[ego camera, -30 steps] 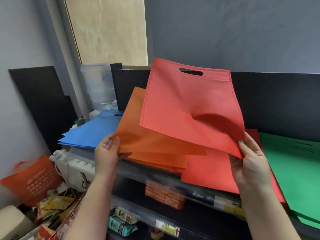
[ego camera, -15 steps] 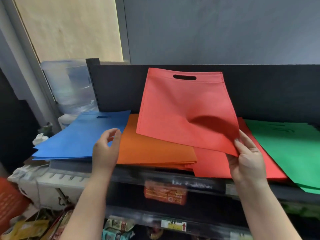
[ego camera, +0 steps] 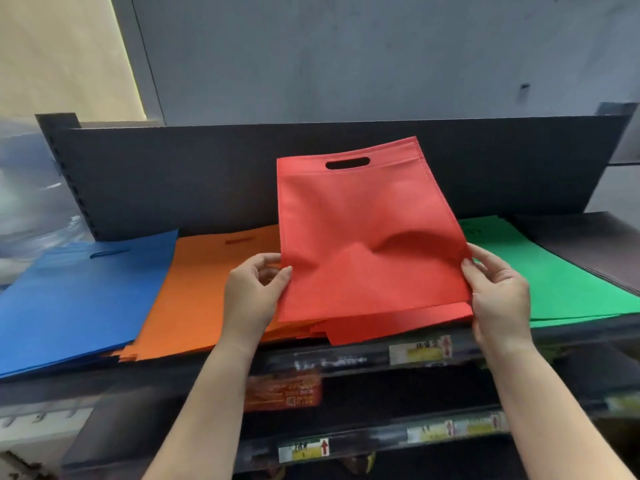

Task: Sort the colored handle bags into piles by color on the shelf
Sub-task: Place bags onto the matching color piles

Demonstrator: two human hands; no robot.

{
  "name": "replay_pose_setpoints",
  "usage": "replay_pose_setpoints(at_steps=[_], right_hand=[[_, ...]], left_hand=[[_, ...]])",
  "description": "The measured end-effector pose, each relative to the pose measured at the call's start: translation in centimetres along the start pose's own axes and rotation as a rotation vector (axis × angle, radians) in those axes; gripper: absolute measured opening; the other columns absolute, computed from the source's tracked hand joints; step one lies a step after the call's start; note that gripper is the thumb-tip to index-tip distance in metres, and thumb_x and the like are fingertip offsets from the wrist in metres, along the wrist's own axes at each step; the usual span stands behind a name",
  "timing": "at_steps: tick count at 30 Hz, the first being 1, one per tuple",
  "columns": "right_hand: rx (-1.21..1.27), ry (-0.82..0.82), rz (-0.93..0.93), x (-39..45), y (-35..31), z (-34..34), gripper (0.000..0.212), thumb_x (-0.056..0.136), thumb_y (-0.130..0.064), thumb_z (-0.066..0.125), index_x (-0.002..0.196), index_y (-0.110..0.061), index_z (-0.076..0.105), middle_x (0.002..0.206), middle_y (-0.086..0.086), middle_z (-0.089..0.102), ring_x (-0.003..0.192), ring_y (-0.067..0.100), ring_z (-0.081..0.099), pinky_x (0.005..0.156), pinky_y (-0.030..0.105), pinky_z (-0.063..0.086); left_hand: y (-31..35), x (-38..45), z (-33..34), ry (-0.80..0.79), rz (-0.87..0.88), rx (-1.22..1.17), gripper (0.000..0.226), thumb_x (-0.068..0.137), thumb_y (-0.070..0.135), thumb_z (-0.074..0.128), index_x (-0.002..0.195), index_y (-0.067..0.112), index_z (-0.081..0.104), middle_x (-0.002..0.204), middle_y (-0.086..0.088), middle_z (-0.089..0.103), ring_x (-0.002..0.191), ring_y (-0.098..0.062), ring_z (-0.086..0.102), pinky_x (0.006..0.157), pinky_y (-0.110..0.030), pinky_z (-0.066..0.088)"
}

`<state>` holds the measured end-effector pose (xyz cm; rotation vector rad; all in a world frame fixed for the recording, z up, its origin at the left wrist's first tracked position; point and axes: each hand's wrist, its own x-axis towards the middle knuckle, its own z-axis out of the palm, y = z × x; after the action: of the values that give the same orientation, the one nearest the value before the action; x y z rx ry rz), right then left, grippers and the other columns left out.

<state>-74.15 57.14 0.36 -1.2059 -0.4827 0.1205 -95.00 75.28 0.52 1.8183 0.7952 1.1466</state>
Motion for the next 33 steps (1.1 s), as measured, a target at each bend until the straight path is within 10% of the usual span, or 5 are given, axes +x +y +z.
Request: replay_pose_setpoints(at_steps=[6, 18, 33], right_hand=[[-0.753, 0.019, -0.261, 2.7, 0.3, -2.7, 0.023, 0.085, -0.008, 0.067, 0.108, -0.01, 0.07, 0.079, 0.001, 0.064, 0.074, 0.02, 0.061, 0.069, 0.026, 0.045], [-1.152, -0.274, -0.259, 6.6, -0.6, -8.0, 0.043, 0.091, -0.021, 0.06, 0.132, -0.008, 0.053, 0.122, 0.01, 0.059, 0.11, 0.027, 0.054, 0.089, 0.035, 0.041], [-1.729, -0.248, -0.312, 15.6, -9.3, -32.5, 0.059, 0.095, -0.046, 0.045, 0.147, -0.021, 0.03, 0.146, -0.003, 0.039, 0.134, 0.017, 0.034, 0.104, 0.033, 0.03]], left_hand=[[-0.1, 0.6, 3.1, -0.034, 0.067, 0.282, 0.014, 0.083, 0.016, 0.071, 0.093, 0.023, 0.064, 0.072, 0.015, 0.06, 0.07, -0.002, 0.058, 0.059, -0.014, 0.04], [3.8, -0.8, 9.3, -0.076, 0.121, 0.764, 0.041, 0.091, 0.033, 0.057, 0.124, 0.009, 0.056, 0.117, -0.009, 0.058, 0.11, -0.027, 0.052, 0.092, -0.038, 0.041], [17.1, -3.9, 40.1, -0.392, 0.664, 0.889, 0.054, 0.091, 0.05, 0.046, 0.135, 0.019, 0.042, 0.133, 0.001, 0.051, 0.12, -0.023, 0.047, 0.094, -0.034, 0.034]])
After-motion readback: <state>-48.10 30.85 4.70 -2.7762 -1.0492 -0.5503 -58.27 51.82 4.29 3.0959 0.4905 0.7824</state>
